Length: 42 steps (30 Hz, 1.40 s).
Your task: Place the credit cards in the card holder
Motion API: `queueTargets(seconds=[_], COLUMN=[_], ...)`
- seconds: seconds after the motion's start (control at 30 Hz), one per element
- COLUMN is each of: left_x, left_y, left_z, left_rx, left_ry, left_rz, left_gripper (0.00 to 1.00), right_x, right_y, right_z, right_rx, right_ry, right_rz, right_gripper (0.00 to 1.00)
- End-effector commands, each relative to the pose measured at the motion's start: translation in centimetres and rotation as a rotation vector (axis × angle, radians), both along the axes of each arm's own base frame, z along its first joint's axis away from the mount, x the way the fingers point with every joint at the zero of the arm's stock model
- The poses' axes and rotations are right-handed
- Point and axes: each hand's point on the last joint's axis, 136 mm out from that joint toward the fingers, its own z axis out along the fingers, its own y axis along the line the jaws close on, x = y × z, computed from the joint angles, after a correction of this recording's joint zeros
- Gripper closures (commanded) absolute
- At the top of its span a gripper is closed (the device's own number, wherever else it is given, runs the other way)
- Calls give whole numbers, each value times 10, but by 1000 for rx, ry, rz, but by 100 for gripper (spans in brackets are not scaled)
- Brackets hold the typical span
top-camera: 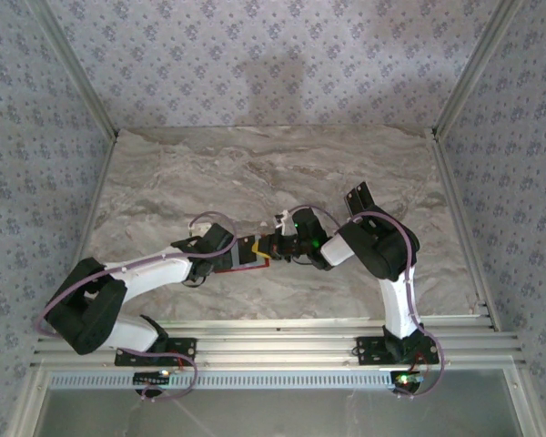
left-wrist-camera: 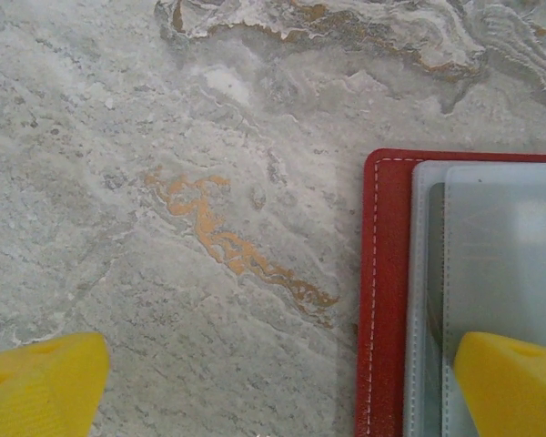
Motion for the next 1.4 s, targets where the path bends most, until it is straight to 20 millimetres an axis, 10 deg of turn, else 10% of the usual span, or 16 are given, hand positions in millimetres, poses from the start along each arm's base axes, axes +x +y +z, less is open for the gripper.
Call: queueTargets(seconds=[0.0, 1.37], left_x=[-20, -31], left_y=[14, 39], left_z=[-19, -18], left_rx=[62, 105], left_ry=[103, 77], left_rz=[0, 148], left_gripper=[1, 1], right_x=[-15, -6], right_y=[4, 5], right_z=[-24, -3], right_rx=[-57, 57], right_ry=[59, 70], right_rz=[35, 36], right_gripper=[100, 100])
